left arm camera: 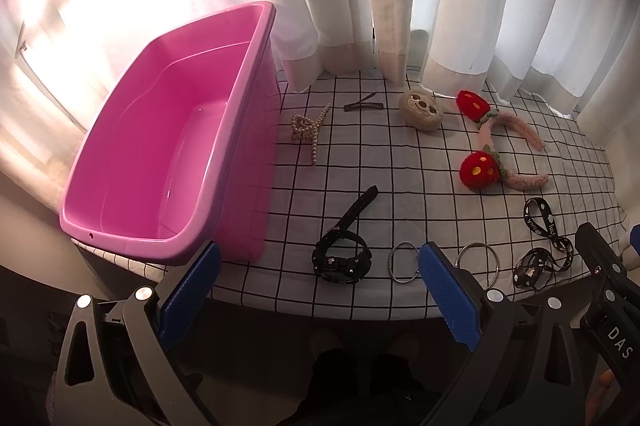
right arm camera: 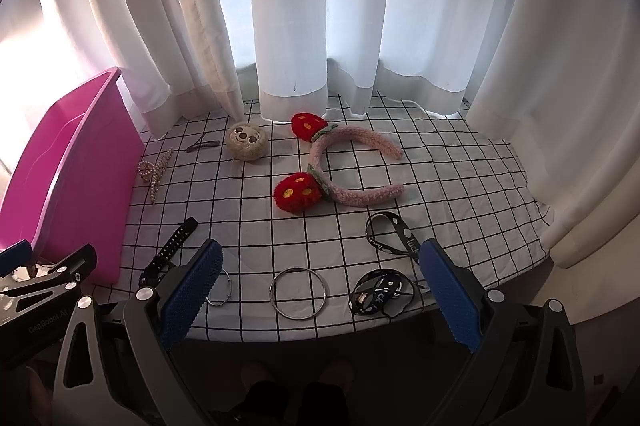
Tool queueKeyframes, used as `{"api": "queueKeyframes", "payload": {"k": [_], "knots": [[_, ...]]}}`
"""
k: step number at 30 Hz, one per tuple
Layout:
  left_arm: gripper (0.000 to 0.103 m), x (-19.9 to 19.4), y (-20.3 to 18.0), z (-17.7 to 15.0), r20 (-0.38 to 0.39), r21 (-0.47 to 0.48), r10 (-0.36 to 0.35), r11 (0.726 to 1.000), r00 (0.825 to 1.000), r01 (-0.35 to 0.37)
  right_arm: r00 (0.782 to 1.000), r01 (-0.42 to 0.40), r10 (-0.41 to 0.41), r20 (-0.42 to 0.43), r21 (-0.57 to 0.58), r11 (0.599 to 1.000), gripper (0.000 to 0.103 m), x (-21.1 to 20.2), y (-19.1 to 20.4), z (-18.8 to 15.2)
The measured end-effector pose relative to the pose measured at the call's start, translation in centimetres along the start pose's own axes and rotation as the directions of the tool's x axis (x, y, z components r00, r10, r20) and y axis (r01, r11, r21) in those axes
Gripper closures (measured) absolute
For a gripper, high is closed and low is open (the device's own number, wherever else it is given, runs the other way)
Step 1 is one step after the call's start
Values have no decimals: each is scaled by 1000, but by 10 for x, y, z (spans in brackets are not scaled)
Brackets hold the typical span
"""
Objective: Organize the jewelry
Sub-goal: 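Move the right tool toward the black 'luck' lanyard on the table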
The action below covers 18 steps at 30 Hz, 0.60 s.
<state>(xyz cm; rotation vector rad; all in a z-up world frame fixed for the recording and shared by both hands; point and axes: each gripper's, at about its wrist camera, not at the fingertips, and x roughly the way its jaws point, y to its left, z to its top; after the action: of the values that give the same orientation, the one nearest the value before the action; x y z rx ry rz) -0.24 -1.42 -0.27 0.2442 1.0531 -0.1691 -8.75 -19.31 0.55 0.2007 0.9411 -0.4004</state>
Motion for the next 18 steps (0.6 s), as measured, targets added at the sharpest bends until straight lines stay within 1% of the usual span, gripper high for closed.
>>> {"api": "queueKeyframes", "payload": {"k": [18], "knots": [[6, -5, -1, -4, 4, 1, 1, 1000, 1000, -1, 1000, -4, 4, 1, 4, 1000, 9, -3, -4, -1]]}}
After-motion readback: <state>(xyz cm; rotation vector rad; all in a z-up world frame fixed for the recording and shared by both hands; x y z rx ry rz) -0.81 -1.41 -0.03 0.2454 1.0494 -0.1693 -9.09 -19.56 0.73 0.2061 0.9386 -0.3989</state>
